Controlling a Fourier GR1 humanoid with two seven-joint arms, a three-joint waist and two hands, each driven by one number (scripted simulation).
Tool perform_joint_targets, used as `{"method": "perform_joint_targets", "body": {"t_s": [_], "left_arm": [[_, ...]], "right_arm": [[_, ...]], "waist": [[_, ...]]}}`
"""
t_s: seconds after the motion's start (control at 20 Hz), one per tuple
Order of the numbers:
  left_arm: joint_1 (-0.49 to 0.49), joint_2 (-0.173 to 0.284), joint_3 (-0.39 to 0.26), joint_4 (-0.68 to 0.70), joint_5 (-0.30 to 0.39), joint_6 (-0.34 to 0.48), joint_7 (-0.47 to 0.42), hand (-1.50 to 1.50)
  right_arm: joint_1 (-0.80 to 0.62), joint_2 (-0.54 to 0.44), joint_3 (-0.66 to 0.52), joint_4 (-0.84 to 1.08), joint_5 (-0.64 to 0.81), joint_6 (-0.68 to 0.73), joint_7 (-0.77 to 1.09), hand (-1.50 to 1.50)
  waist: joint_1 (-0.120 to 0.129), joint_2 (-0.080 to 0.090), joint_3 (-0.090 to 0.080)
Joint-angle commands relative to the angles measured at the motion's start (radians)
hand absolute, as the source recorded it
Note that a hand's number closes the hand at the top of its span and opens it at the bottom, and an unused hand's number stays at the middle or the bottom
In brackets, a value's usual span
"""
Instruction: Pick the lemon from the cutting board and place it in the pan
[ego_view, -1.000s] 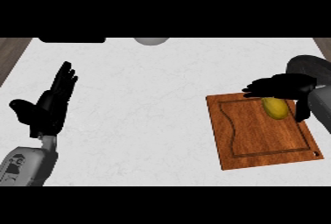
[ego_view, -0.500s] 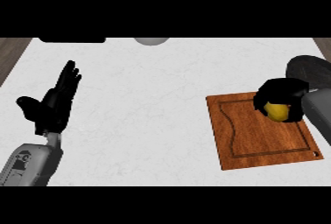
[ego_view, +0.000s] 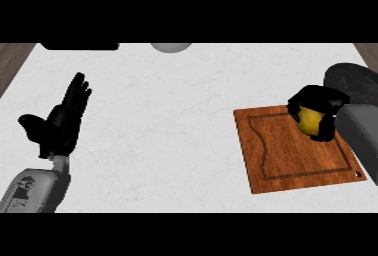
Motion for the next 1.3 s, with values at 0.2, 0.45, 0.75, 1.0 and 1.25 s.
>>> {"method": "perform_joint_targets", "body": {"t_s": [0.2,0.45,0.75,1.0,1.25], "left_arm": [[0.003,0.014,0.009,0.007,-0.001,0.000,0.015,0.00],[-0.004,0.011,0.011,0.014,-0.006,0.007,0.021,0.00],[0.005,0.019,0.027,-0.013,-0.003,-0.001,0.006,0.00],[0.044,0.033,0.043,-0.040,0.017,-0.032,0.023,0.00],[-0.013,-0.001,0.020,-0.048,-0.033,0.021,0.062,0.00]], "right_arm": [[-0.118,0.075,-0.269,0.126,-0.204,-0.157,0.662,1.50],[-0.256,0.184,-0.318,0.074,-0.219,-0.434,1.006,1.50],[-0.328,0.251,-0.274,0.040,-0.127,-0.685,1.342,1.50],[-0.267,0.168,-0.318,-0.086,-0.148,-0.755,1.377,1.50],[-0.189,0.070,-0.422,-0.206,-0.240,-0.758,1.322,1.50]], "waist": [[-0.020,-0.027,-0.004],[-0.016,-0.027,-0.003],[-0.015,-0.011,0.001],[-0.025,-0.009,0.003],[-0.022,-0.003,0.003]]}}
